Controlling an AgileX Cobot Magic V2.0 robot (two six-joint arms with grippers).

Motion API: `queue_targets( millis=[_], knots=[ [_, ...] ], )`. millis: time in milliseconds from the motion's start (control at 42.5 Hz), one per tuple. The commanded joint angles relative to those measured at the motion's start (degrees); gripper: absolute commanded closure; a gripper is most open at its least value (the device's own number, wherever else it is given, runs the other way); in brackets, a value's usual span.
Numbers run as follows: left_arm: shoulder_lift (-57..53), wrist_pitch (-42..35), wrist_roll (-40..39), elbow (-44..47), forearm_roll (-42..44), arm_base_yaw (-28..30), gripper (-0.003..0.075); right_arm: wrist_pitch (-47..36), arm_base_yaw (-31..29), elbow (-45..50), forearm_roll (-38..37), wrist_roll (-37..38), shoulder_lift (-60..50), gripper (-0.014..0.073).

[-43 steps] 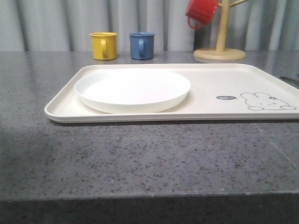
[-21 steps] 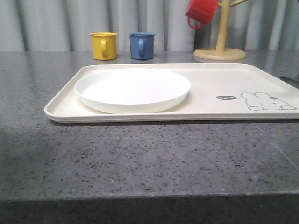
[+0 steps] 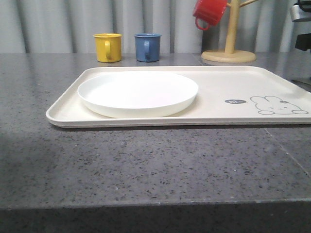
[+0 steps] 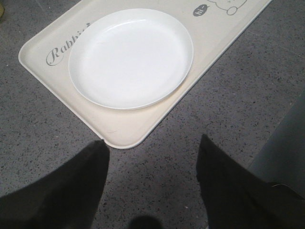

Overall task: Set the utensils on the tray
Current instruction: 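Grasp the silver fork with the right gripper and lift it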

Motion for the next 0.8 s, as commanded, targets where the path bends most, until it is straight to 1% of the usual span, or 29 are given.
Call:
queue_targets(
  millis=[0,94,400,470,588,635,705,776],
  knots=[
    [-0.3,-4.0,-0.8,-1.5,0.3,-0.5,0.0312,-1.4,-0.3,-1.9,-0.8,-0.6,-2.1,0.0233],
    [-0.3,-4.0,-0.8,-1.5,0.3,-0.5,0.0312,-2.5,-0.3,-1.9,-0.7,-0.6,-2.1,0.0233],
    [-0.3,-4.0,-0.8,-1.5,0.3,-0.5,0.0312,-2.3,-0.3,-1.9,0.2,-0.6,-1.2,0.0237],
    [-0.3,-4.0,-0.8,-1.5,0.3,-0.5,0.0312,-1.9,-0.3,-1.9,0.3,-0.6,-1.2,0.0288],
    [-0.3,-4.0,-0.8,-1.5,0.3,-0.5,0.0312,-1.6,-0.3,-1.9,0.3,-0.6,-1.2,0.0432],
    [-0.3,-4.0,-0.8,-1.5,0.3,-0.5,0.0312,-1.6,-0.3,-1.9,0.4,-0.6,-1.2,0.0474],
    [-0.3,-4.0,-0.8,-1.5,0.3,-0.5,0.0312,-1.6,-0.3,-1.9,0.5,-0.6,-1.2,0.0523],
    [-0.3,-4.0,-0.8,-1.5,0.3,-0.5,0.0312,-1.5,-0.3,-1.9,0.5,-0.6,-1.2,0.0543]
  ],
)
